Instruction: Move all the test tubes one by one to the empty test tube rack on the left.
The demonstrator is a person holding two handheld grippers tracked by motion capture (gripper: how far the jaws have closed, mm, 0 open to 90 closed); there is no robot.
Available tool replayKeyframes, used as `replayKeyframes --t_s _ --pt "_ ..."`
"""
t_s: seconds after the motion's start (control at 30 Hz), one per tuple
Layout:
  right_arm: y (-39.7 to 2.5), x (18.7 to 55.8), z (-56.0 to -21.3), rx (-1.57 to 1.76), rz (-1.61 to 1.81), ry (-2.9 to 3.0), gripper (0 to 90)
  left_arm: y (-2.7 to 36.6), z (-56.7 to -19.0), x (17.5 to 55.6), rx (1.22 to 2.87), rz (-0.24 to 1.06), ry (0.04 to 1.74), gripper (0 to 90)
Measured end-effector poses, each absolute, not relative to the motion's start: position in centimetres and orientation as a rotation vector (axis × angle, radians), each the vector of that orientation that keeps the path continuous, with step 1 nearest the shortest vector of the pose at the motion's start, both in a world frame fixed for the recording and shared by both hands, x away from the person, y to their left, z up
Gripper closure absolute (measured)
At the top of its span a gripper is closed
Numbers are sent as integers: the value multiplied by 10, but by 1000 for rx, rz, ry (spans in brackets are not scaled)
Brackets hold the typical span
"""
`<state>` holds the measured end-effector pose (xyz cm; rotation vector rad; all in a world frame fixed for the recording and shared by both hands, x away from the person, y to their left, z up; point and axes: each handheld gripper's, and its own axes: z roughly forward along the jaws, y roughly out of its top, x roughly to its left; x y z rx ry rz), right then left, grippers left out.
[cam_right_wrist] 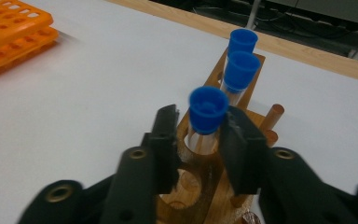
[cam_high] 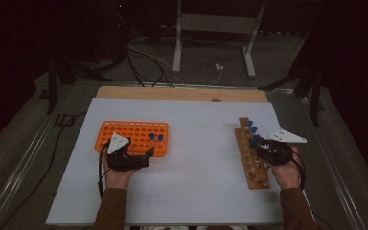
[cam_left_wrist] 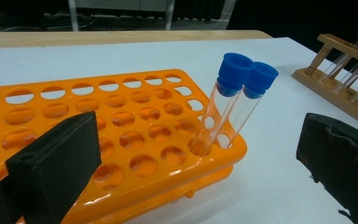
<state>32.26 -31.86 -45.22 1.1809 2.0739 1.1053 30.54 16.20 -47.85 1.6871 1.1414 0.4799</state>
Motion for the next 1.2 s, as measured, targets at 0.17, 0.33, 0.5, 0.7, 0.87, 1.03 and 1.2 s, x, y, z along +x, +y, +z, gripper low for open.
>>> replayKeyframes --t_s 0.17,0.33,0.5,0.7,0.87,1.03,1.2 --pt "-316 329 -455 1208 1090 2068 761 162 -480 306 1693 479 1143 8" --pt "-314 333 -457 1222 1096 2052 762 163 -479 306 1683 474 1146 8" --pt "-314 334 -457 1241 1099 2043 764 165 -480 306 1680 472 1151 8" --pt "-314 334 -457 1247 1104 2044 771 164 -481 306 1681 470 1153 8" --pt "-315 334 -457 1252 1103 2041 772 164 -481 306 1681 466 1161 8" --pt "-316 333 -456 1255 1099 2038 772 165 -482 306 1677 464 1165 8" --pt "-315 331 -452 1248 1113 2028 773 164 -482 306 1680 465 1163 8"
